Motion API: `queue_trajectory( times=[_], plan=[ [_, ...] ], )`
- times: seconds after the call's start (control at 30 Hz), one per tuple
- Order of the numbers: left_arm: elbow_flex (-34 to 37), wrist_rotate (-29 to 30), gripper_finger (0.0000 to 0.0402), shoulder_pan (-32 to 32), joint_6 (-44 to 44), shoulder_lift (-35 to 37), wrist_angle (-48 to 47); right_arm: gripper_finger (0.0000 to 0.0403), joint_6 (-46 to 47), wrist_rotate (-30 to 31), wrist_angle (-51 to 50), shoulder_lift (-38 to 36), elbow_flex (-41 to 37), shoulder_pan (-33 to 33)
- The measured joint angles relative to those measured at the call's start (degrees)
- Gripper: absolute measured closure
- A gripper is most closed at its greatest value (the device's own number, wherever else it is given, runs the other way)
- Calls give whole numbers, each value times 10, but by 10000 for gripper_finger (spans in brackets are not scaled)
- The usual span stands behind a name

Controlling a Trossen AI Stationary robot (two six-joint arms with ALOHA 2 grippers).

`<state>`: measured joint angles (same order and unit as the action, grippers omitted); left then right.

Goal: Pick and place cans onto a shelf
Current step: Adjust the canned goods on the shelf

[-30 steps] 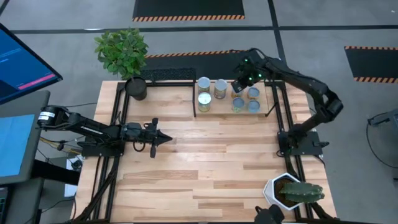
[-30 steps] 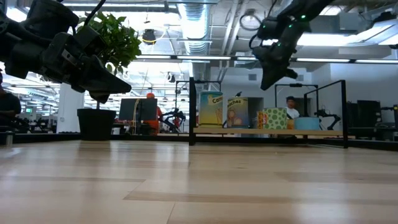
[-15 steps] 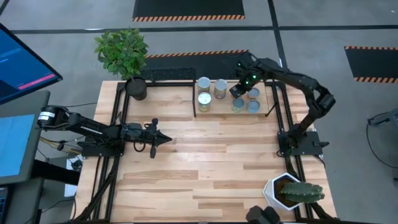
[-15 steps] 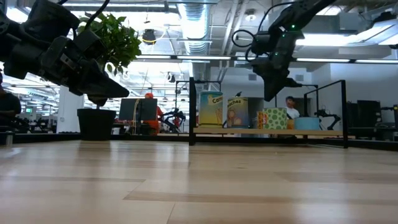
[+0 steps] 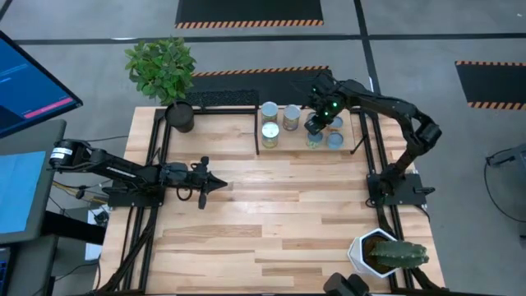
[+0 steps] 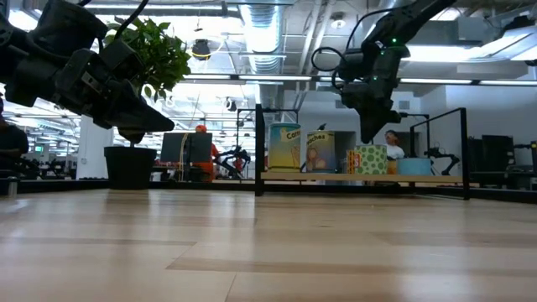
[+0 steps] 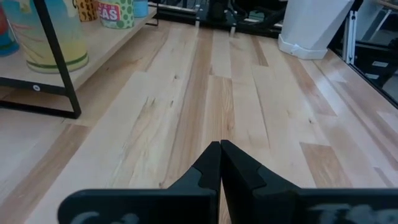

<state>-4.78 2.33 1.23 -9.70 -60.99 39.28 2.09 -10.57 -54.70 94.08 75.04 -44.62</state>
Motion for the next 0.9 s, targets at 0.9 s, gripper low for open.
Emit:
queue_trajectory(
  times=[0.9],
  plan=[
    [0,1,401,0,-5,0,0,345,22,36,14,0,-14,-2]
  ],
)
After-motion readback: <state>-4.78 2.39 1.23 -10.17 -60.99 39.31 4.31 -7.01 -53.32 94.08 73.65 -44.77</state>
